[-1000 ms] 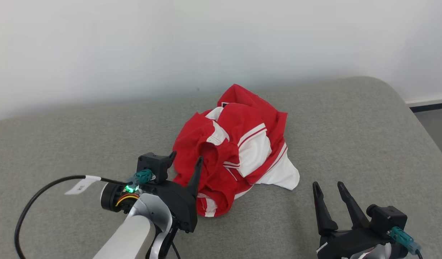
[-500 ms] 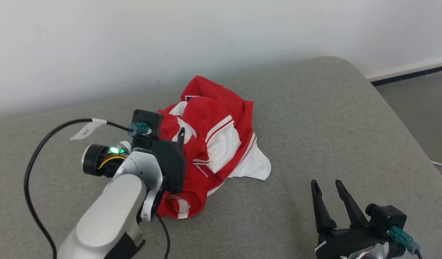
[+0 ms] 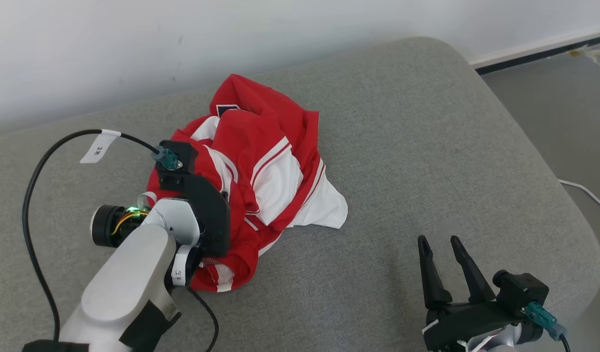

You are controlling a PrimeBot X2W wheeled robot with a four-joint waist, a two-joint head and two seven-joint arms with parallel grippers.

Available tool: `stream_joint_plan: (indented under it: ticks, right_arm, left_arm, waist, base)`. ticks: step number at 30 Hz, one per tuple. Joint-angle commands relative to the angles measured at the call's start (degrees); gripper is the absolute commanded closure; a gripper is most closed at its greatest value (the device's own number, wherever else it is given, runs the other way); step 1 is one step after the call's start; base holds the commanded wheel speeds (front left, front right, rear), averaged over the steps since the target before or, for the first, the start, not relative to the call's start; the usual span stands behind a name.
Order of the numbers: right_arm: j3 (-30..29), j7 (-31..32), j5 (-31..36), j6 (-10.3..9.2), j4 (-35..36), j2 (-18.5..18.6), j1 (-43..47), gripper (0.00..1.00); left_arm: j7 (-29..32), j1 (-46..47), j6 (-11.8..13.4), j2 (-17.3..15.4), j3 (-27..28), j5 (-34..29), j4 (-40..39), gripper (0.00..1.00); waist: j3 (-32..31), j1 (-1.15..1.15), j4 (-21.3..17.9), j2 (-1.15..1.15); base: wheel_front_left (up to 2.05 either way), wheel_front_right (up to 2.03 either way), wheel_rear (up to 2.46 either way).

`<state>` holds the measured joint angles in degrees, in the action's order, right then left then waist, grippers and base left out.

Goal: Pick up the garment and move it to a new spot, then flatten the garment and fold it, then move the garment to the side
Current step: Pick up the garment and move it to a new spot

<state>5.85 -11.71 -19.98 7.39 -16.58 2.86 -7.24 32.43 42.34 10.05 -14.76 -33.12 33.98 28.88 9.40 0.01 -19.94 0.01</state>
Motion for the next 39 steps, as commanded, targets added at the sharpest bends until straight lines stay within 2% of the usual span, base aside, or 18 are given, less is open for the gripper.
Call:
stream_joint_plan:
  ticks: [1,2,9,15,23,28,29,33,36,39]
  right_arm:
    - [0.02,-0.46,-0.12,0.20,-0.31,0.04,-0.58,0.00]
    - [0.09,-0.48,-0.12,0.20,-0.43,0.02,-0.84,0.00]
    - [0.18,-0.76,0.54,0.20,-1.34,0.04,-1.08,0.00]
    - [0.23,-0.49,1.03,0.20,-1.35,0.03,-0.71,0.00]
    - [0.05,0.90,2.17,0.20,0.04,0.01,0.87,0.00]
    - [1.07,2.03,1.45,0.20,1.75,0.03,2.03,0.00]
    - [1.07,2.03,1.45,0.20,1.75,0.03,2.03,0.00]
    - [1.57,2.88,1.56,0.20,2.69,0.02,2.94,0.00]
    - [2.21,3.08,1.24,0.20,3.40,0.04,2.81,0.00]
    - [3.10,3.04,0.79,0.20,3.75,0.04,2.67,0.00]
  left_arm:
    - [-0.27,-0.69,-0.19,-0.07,-0.12,-0.01,0.05,0.77]
    - [-0.53,-0.88,-0.32,-0.04,-0.27,-0.07,0.09,1.00]
    - [-3.68,-0.89,-1.31,0.28,-0.37,-0.09,0.25,1.00]
    - [-9.74,0.60,-1.04,0.35,0.85,-1.10,-0.46,1.00]
    - [-16.73,2.55,-1.23,-0.42,2.92,-1.01,-0.21,1.00]
    - [-18.60,3.69,-1.81,-1.78,3.30,-1.55,-0.17,1.00]
    - [-18.60,3.69,-1.81,-1.78,3.30,-1.55,-0.17,1.00]
    - [-18.73,5.40,-2.26,-3.54,4.04,-1.58,0.24,1.00]
    - [-18.46,7.63,-2.73,-6.84,4.94,-2.46,0.36,1.00]
    - [-19.68,10.18,-4.83,-10.80,4.96,-4.11,-0.58,1.00]
  waist:
    - [0.57,-0.01,-0.20,-0.01]
    - [0.62,-0.01,-0.07,-0.01]
    - [-0.14,-0.01,1.60,-0.01]
    - [-1.58,-0.01,4.17,-0.01]
    - [-4.92,-0.01,11.52,-0.01]
    - [-6.85,-0.01,17.80,-0.01]
    - [-6.85,-0.01,17.80,-0.01]
    - [-7.73,-0.01,22.79,-0.01]
    - [-7.91,-0.01,25.41,-0.01]
    - [-7.53,-0.01,27.16,-0.01]
  base:
    - [0.00,0.00,0.00]
    - [0.00,0.00,0.00]
    - [0.00,0.00,0.00]
    - [0.00,0.00,0.00]
    - [0.00,0.00,0.00]
    - [0.00,0.00,0.00]
    - [0.00,0.00,0.00]
    - [0.00,0.00,0.00]
    - [0.00,0.00,0.00]
    - [0.00,0.00,0.00]
